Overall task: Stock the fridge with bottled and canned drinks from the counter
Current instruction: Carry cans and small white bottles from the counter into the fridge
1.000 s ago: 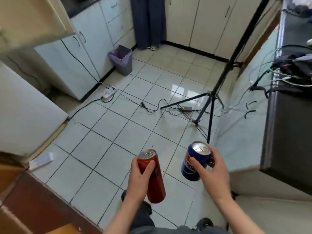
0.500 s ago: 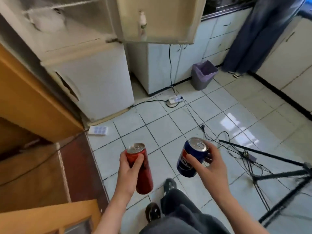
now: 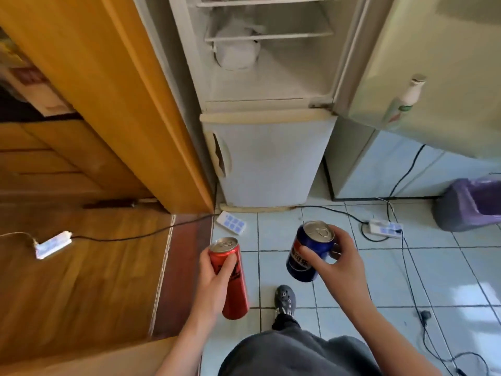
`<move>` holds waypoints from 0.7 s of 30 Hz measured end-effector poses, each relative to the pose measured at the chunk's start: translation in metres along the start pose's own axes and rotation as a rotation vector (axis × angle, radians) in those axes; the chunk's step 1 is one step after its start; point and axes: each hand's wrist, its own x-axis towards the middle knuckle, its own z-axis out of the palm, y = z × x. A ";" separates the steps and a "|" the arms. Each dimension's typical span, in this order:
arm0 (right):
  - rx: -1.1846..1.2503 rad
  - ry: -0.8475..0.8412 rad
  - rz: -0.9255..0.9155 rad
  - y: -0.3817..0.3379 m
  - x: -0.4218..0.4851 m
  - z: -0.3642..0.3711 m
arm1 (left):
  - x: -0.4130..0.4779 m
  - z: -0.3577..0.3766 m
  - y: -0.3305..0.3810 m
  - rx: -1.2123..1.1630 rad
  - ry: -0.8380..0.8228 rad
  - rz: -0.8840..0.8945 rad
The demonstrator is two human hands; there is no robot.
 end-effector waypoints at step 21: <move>-0.001 0.071 -0.199 -0.107 0.326 0.066 | 0.298 0.075 0.174 -0.152 -0.042 0.225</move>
